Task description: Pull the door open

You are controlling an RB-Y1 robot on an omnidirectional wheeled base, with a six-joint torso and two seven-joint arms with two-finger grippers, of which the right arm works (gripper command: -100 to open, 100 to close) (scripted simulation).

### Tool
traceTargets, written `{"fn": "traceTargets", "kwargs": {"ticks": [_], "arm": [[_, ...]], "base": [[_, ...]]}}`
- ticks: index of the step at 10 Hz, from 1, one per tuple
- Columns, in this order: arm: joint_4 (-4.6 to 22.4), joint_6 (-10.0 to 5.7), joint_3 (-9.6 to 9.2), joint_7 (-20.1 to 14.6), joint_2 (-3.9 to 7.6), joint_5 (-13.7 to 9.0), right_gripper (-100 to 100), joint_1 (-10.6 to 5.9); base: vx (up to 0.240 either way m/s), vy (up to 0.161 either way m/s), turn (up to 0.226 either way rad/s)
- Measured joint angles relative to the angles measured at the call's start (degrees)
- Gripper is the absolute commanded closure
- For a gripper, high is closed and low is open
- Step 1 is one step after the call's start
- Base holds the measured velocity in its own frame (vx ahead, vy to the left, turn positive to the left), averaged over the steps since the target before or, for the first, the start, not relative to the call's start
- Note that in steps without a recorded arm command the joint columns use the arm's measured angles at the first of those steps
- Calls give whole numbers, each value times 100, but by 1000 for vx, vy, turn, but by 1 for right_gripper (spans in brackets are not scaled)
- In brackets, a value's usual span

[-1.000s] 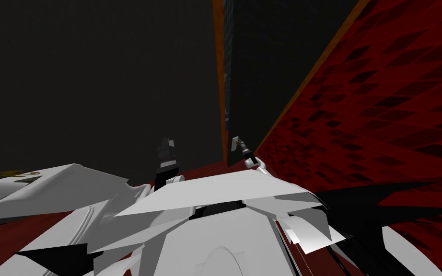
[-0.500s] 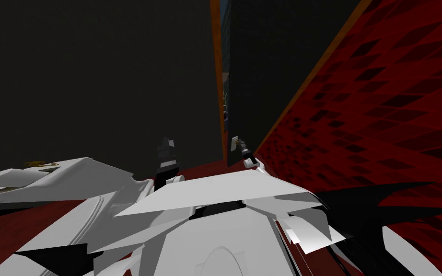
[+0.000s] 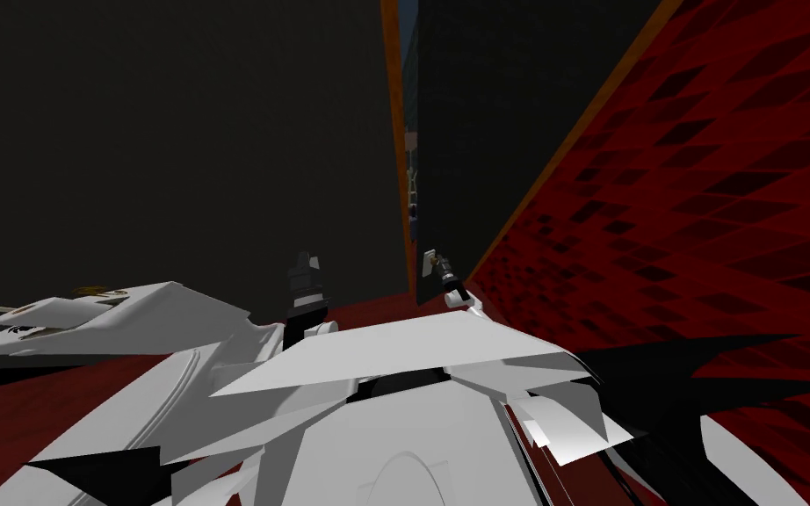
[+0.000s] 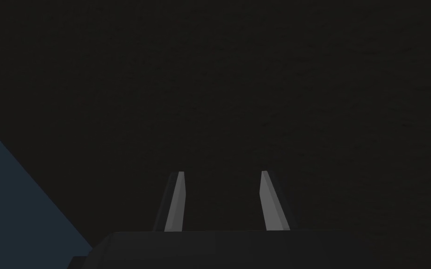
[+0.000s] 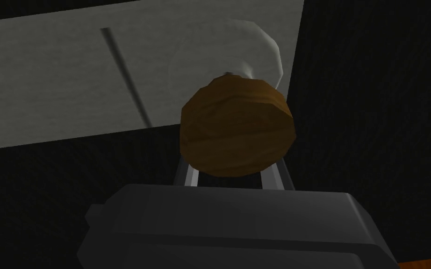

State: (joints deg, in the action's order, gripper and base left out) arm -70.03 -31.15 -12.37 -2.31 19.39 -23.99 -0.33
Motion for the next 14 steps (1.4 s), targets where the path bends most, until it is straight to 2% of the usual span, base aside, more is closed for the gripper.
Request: {"fn": "traceTargets", "kwargs": {"ticks": [2, 3, 4, 5, 6, 7, 8, 9, 10, 11, 12, 14], "arm": [[36, -24, -75, -315, 14, -296, 100, -27], [-126, 101, -54, -343, -51, -386, 100, 31], [-39, 88, -101, -440, -89, -497, 100, -33], [26, 24, -157, -587, -42, -564, 100, -49], [-53, 48, -147, -614, -42, -590, 100, 11], [45, 22, -170, -691, -81, -687, 100, -53], [20, 18, -191, -772, -70, -750, 100, -27], [-147, 116, -161, -730, -116, -776, 100, 54], [-125, 133, -188, -802, -130, -877, 100, 24], [-196, 145, -214, -939, -143, -1039, 100, 72], [-229, 176, -247, -1067, -108, -1127, 100, 75], [-274, 240, -285, -1282, -197, -1403, 100, 82]], "base": [[-54, -69, 95], [-31, -50, 62], [-24, -41, 34], [-18, -5, 0], [-20, -19, 56], [-12, -35, 50], [-3, -25, -1], [-17, -39, 74], [-41, -69, 125], [-41, -50, 65], [-30, -51, 80], [-23, -67, 78]]}}
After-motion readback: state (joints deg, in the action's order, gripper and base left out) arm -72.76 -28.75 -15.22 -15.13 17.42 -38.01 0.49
